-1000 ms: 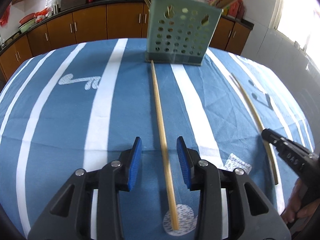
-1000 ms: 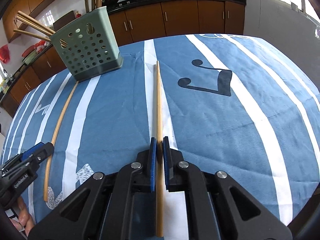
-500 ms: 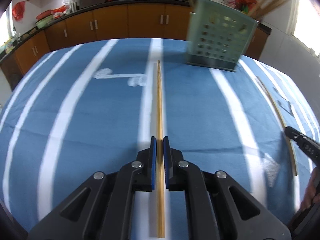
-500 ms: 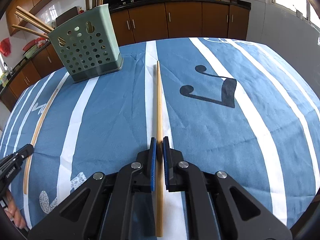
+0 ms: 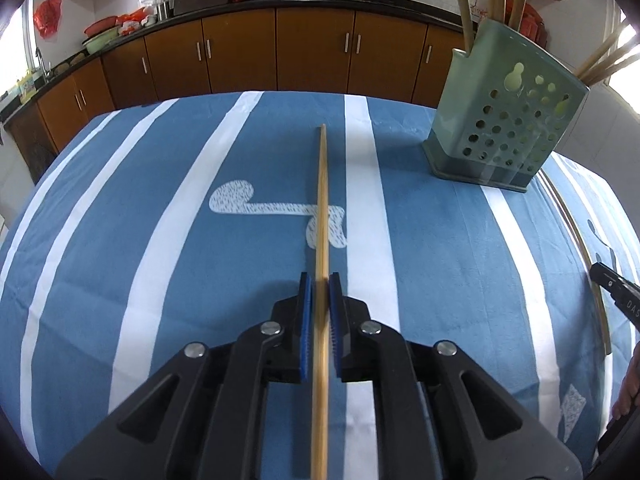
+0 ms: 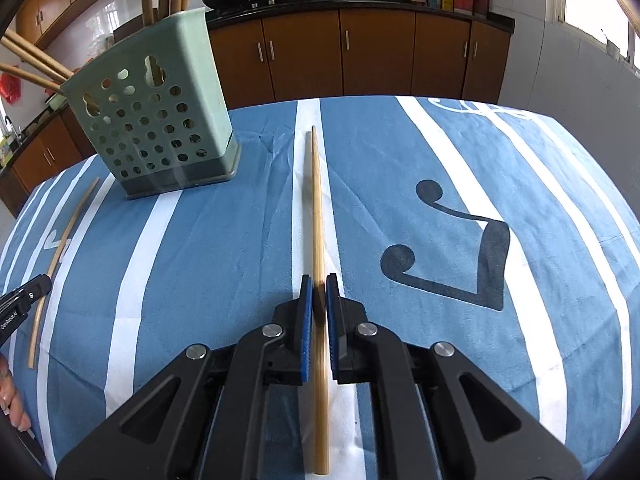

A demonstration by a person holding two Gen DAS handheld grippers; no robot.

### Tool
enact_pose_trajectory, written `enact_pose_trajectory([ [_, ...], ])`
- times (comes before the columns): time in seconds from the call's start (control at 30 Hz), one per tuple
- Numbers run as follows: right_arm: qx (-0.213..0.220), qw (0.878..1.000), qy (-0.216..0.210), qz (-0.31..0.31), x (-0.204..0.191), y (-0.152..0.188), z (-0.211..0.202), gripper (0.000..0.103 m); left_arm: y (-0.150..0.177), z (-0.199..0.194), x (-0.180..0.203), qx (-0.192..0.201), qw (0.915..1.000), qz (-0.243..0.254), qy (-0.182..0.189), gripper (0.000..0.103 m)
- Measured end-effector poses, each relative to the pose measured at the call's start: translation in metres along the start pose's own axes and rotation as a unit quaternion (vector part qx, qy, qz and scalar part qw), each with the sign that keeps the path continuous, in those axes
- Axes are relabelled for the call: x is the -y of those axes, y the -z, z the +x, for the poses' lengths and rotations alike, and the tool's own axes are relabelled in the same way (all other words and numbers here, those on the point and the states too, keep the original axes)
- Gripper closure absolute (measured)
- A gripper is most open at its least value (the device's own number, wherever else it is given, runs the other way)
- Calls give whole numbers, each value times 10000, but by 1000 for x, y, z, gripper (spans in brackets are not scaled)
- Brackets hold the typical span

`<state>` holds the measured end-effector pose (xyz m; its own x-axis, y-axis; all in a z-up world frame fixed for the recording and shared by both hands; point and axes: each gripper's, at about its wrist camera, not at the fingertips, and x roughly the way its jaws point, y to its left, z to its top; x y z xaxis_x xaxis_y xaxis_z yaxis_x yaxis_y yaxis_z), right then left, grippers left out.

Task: Organize utensils
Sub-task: 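Lift the held chopsticks off the cloth with both tools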

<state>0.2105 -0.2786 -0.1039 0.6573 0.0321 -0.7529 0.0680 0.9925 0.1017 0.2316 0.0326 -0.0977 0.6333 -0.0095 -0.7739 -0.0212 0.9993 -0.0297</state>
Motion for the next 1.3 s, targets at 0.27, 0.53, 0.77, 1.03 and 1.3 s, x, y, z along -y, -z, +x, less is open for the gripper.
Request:
enact_pose_trajectory([
  [0.27, 30, 9999, 34, -94, -1, 2, -1, 94, 2, -1, 3, 0, 10000, 59, 42, 81],
  [0.53, 34, 9999, 29, -95, 1, 3, -1, 93, 2, -2, 5, -12, 9999, 125, 64, 74],
  [0.77, 36, 9999, 65, -122, -1, 4, -1, 93, 2, -2, 4, -11, 9999, 116, 76, 74],
  [1.03, 36, 9999, 69, -124, -1, 4, -1, 93, 1, -1, 1, -6, 10000, 21, 82, 74],
  [1.3, 36, 9999, 77, -131, -1, 3, -1, 93, 1, -1, 0, -5, 10000, 18, 73, 74],
])
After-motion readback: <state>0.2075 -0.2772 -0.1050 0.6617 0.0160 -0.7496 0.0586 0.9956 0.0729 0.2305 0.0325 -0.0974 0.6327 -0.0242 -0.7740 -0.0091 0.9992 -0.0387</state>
